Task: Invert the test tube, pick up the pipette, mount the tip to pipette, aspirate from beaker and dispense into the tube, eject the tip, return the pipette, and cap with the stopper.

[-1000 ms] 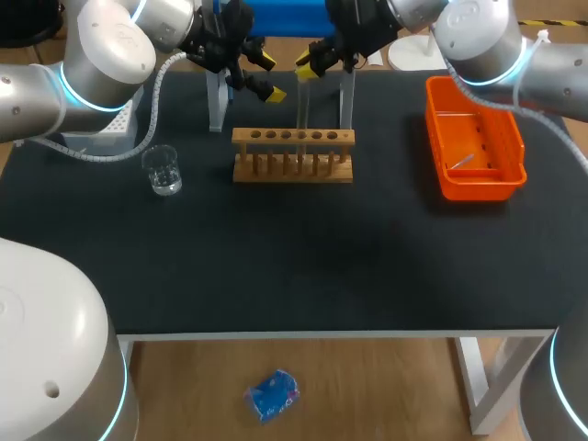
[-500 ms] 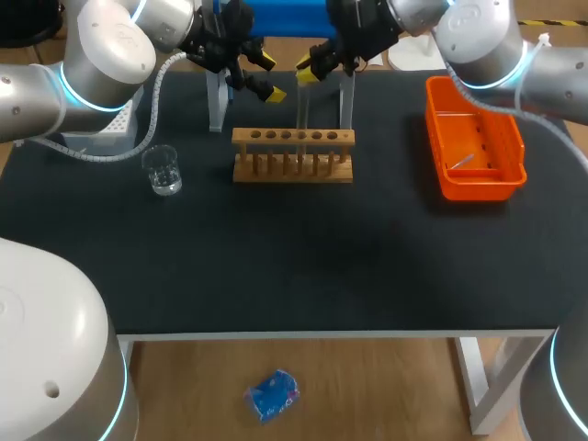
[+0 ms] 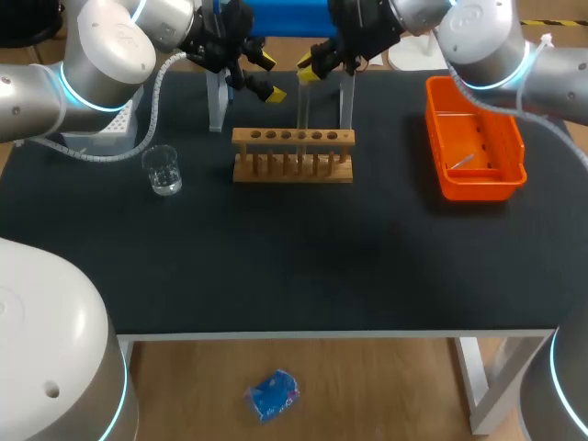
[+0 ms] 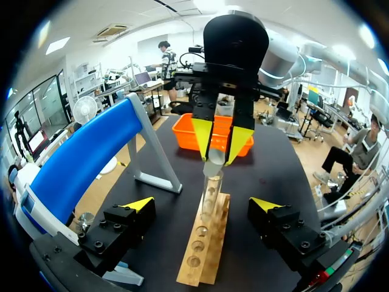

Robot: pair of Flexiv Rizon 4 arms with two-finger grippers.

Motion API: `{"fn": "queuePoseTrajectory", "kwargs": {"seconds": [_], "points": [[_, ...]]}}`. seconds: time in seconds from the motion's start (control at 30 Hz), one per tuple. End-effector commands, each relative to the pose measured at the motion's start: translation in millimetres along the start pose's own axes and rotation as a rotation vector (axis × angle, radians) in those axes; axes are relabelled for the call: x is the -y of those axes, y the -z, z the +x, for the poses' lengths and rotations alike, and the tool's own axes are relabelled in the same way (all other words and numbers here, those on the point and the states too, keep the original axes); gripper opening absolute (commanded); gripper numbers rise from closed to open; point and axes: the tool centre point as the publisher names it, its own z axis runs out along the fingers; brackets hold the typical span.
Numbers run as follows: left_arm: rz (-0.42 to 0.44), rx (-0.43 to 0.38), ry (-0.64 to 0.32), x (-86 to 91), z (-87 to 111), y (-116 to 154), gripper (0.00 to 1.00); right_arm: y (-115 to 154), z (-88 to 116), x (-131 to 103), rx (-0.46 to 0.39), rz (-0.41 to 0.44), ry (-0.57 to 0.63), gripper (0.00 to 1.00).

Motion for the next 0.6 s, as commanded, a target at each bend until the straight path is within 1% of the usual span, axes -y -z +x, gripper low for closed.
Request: {"fn": "queuePoseTrajectory", "kwargs": {"seconds": [0.03,0.27,0.6], "points": [[-0.003,-0.002,0.001,0.2,-0.6,0.3,1.0,1.1,3.5,0.9,0.002,0.001,-0.002,0.0],[-0.003,-0.002,0.001,0.2,-0.6,0.3,1.0,-1.5,7.0,3.9,-0.003,-0.002,-0.012,0.0],[-0.003,-0.002,0.001,0.2,-0.6,0.3,1.0,-2.2,6.9,6.5,-0.005,-0.003,-0.023,0.0]]}}
